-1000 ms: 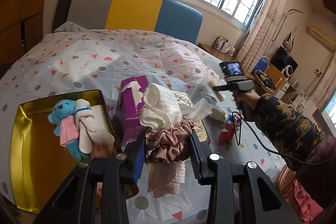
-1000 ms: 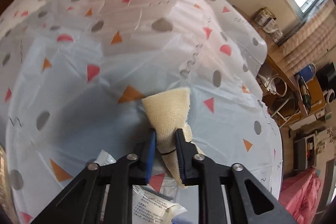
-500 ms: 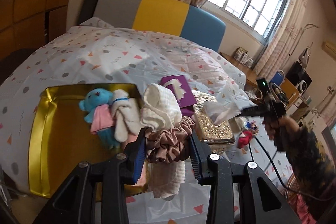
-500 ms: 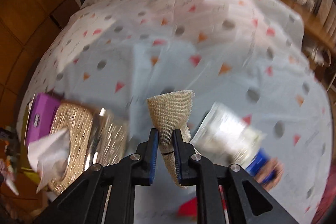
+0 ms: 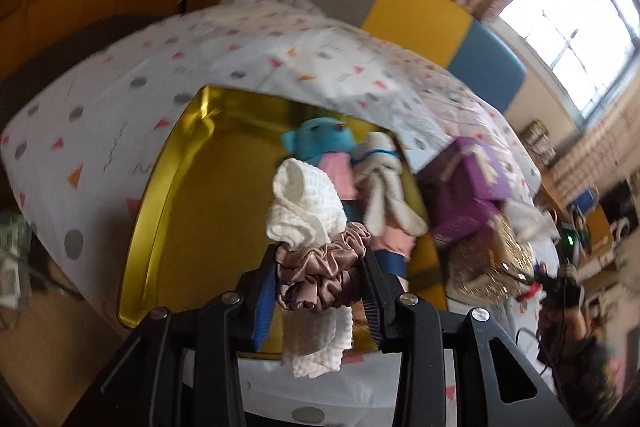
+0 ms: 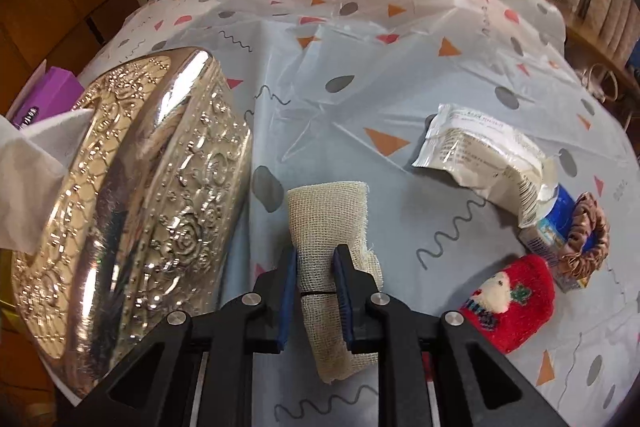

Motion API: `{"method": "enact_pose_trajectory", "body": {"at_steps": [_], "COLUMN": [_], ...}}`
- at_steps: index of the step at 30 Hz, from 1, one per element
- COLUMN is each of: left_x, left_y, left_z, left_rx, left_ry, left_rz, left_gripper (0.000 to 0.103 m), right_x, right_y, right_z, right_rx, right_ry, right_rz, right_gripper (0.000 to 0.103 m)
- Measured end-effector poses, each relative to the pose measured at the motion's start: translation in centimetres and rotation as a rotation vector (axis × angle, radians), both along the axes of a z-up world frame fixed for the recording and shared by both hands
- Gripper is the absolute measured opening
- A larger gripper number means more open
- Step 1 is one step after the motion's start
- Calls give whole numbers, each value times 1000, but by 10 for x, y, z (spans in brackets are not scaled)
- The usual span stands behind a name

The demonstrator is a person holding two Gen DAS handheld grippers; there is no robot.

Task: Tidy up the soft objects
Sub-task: 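Place the white cloth in the gold tray with the left tool while the right tool holds the bandage roll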

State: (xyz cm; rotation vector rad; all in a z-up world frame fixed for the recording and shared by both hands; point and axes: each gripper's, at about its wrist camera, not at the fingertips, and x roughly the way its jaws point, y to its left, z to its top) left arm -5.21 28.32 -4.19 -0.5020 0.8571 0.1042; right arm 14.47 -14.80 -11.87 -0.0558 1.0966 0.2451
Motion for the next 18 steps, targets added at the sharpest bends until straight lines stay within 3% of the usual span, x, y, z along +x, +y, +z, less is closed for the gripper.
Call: {"method": "enact_pose_trajectory", "body": {"at_steps": [5,13,18], "left_x": [40,116,152], "left_y": [20,43,52], "left_z": [-13,-34,-44], "left_rx": [-12,65,113], "left_ry": [57,143,165], "left_rz": [27,55,74], "left_gripper": [38,40,48], "right_x": [1,1,2], "right_y": [-4,-4,-4], "right_z": [-1,-1,-3], "right_rx": [-81,-137,-136], "right_ry": [-33,-47,-48], "right_rz": [-9,7,8], "right_gripper": [18,18,18]}}
